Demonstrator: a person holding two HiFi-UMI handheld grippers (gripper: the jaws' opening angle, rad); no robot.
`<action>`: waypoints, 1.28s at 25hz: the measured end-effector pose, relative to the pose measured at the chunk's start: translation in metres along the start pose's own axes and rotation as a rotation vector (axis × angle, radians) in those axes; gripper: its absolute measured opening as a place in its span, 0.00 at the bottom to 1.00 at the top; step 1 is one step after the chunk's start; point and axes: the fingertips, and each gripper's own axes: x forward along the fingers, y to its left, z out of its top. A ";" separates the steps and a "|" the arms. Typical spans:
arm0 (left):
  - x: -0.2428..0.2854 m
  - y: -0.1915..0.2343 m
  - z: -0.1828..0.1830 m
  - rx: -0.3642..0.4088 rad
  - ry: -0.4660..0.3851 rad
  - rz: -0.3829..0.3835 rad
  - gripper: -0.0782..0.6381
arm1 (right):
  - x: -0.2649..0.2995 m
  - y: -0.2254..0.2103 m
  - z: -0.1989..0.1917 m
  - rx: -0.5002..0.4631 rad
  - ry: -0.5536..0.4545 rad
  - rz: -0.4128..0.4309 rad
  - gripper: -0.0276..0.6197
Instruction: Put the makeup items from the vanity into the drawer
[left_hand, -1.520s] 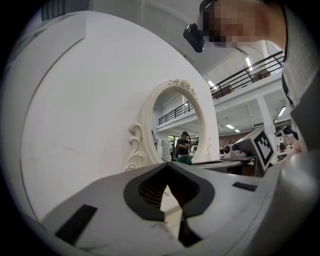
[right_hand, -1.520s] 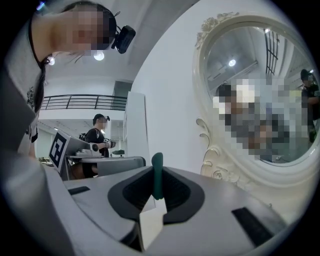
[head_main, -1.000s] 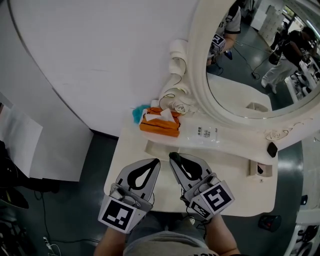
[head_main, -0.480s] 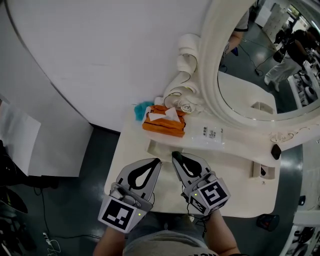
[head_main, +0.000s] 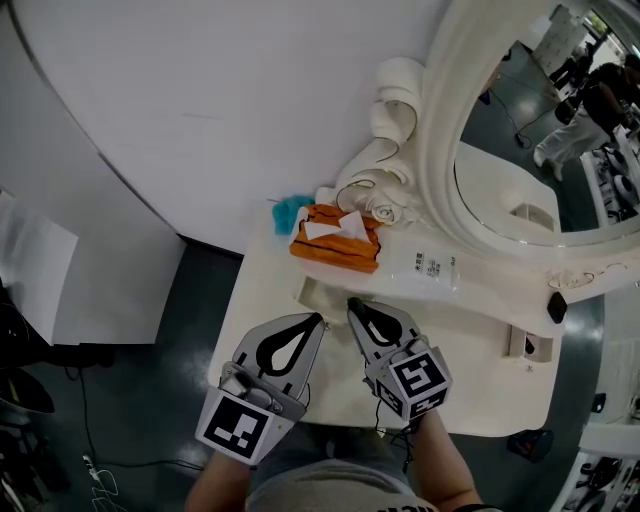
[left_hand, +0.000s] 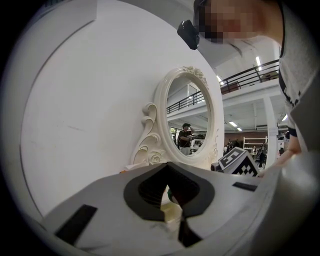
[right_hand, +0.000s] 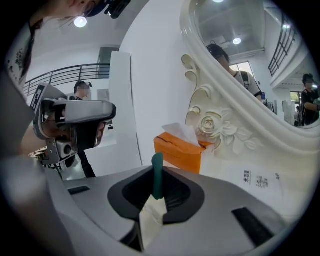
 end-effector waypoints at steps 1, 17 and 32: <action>0.000 0.002 -0.001 -0.001 0.000 0.002 0.13 | 0.002 -0.001 -0.002 -0.007 0.014 -0.003 0.14; 0.000 0.020 -0.014 -0.032 0.018 0.032 0.13 | 0.029 -0.008 -0.032 -0.056 0.163 -0.013 0.16; 0.006 0.015 -0.016 -0.038 0.026 0.013 0.13 | 0.028 -0.010 -0.036 -0.035 0.180 -0.004 0.26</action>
